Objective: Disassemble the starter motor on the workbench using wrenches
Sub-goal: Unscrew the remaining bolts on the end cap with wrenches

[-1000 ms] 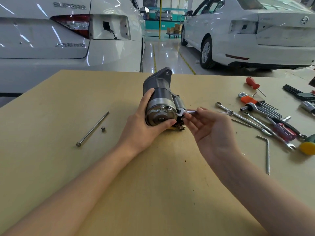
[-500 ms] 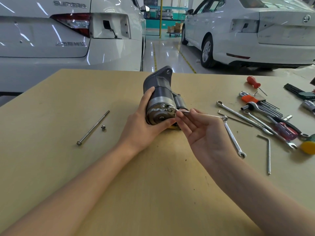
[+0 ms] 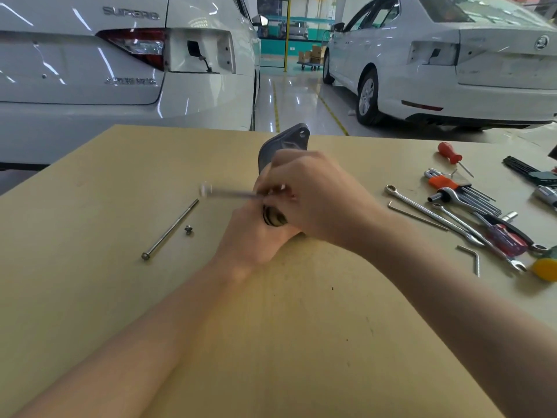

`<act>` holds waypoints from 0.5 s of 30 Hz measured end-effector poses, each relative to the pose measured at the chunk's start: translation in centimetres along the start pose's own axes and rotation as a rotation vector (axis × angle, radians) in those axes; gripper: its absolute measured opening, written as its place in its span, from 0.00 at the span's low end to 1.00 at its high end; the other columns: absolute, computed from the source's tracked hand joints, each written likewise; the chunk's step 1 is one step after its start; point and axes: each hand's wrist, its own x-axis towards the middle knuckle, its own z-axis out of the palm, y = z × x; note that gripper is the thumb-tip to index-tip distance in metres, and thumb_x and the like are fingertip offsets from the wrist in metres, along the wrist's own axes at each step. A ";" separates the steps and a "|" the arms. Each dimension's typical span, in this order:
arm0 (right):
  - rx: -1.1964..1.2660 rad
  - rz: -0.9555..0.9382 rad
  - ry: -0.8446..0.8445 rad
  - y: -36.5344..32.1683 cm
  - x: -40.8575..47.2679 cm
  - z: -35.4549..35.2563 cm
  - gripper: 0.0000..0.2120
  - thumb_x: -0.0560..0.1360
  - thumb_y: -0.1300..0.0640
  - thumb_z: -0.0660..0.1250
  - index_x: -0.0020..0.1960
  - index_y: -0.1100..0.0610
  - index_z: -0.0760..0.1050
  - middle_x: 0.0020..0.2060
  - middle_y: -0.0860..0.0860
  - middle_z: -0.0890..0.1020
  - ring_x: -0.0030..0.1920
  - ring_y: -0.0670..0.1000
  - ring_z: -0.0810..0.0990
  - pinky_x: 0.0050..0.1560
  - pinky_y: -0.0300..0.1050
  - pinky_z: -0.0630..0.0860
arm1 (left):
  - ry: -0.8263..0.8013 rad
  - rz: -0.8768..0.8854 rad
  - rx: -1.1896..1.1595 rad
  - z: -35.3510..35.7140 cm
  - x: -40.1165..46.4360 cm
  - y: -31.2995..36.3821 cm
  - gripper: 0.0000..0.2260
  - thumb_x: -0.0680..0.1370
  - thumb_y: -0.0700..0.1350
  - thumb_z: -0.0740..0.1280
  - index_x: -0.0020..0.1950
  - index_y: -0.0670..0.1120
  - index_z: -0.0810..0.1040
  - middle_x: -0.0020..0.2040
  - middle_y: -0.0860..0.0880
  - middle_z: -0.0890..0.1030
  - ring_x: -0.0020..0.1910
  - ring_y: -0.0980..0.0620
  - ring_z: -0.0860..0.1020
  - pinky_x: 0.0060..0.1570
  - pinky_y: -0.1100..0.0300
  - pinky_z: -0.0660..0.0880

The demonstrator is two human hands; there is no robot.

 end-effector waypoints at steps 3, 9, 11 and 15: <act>-0.073 -0.087 -0.078 0.1 -0.2 0.3 0.11 0.77 0.61 0.61 0.53 0.55 0.80 0.47 0.49 0.77 0.49 0.48 0.74 0.48 0.43 0.71 | -0.015 0.041 0.050 0.2 0.0 -0.1 0.09 0.69 0.47 0.68 0.37 0.55 0.68 0.26 0.59 0.74 0.31 0.67 0.74 0.28 0.76 0.66; 0.870 0.283 0.381 1.4 -3.8 0.5 0.03 0.77 0.63 0.64 0.47 0.57 0.73 0.36 0.45 0.77 0.37 0.42 0.75 0.42 0.35 0.72 | 0.021 0.042 -0.144 0.3 -0.2 -0.1 0.38 0.65 0.56 0.77 0.72 0.63 0.63 0.48 0.68 0.80 0.47 0.71 0.78 0.45 0.80 0.68; 1.177 0.490 0.453 1.9 -5.3 0.9 0.04 0.79 0.64 0.62 0.46 0.60 0.72 0.32 0.49 0.78 0.34 0.46 0.76 0.39 0.39 0.74 | 0.026 0.045 -0.143 0.3 -0.1 -0.1 0.41 0.65 0.55 0.78 0.73 0.65 0.60 0.51 0.67 0.79 0.49 0.71 0.78 0.47 0.80 0.69; 1.668 0.757 0.499 2.3 -6.6 1.6 0.06 0.79 0.66 0.59 0.44 0.62 0.71 0.33 0.55 0.81 0.35 0.53 0.83 0.37 0.42 0.79 | 0.029 0.060 -0.121 0.3 0.0 0.0 0.42 0.65 0.57 0.78 0.74 0.63 0.60 0.51 0.67 0.77 0.49 0.71 0.77 0.47 0.79 0.69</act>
